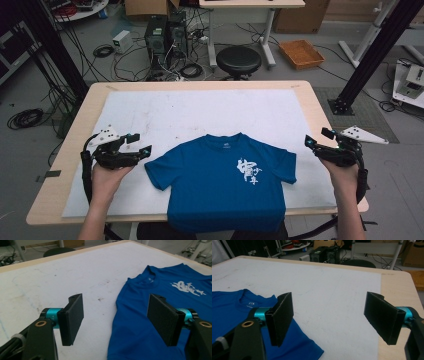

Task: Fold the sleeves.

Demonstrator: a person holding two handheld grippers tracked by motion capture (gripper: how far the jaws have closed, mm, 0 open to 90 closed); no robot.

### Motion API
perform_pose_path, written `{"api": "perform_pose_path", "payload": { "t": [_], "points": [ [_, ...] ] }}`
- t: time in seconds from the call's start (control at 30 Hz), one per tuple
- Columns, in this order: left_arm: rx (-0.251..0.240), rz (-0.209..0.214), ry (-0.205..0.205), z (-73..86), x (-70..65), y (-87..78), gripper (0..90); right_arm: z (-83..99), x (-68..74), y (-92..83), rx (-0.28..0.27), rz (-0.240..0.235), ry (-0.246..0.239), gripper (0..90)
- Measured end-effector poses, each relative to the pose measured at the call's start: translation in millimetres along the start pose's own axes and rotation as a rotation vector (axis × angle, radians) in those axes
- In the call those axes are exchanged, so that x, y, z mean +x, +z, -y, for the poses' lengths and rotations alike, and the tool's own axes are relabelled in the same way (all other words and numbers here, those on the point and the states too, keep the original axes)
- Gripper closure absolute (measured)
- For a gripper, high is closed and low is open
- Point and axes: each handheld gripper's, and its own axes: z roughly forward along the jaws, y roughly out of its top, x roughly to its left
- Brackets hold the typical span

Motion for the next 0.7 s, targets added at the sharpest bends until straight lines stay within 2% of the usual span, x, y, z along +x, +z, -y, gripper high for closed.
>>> {"api": "perform_pose_path", "payload": {
  "t": [0.13, 0.47, 0.67, 0.7],
  "points": [
    [0.01, -0.008, 0.0, 1.1, 0.4, -1.5, 26.6, -1.1, 0.5, 0.7, -0.008, 0.003, -0.005, 23.5],
    [0.05, 0.009, -0.01, 10.0, 5.2, -4.5, 27.2, -3.4, 2.5, 7.1, -0.004, 0.007, 0.0, 23.5],
    [0.094, 0.035, -0.038, 20.8, 10.1, -6.7, 34.3, -3.8, 4.3, 14.4, 0.015, 0.004, -0.006, 23.6],
    [0.101, 0.039, -0.046, 23.3, 11.4, -6.8, 37.9, -3.8, 4.8, 16.8, 0.018, 0.006, -0.003, 23.7]
  ]
}}
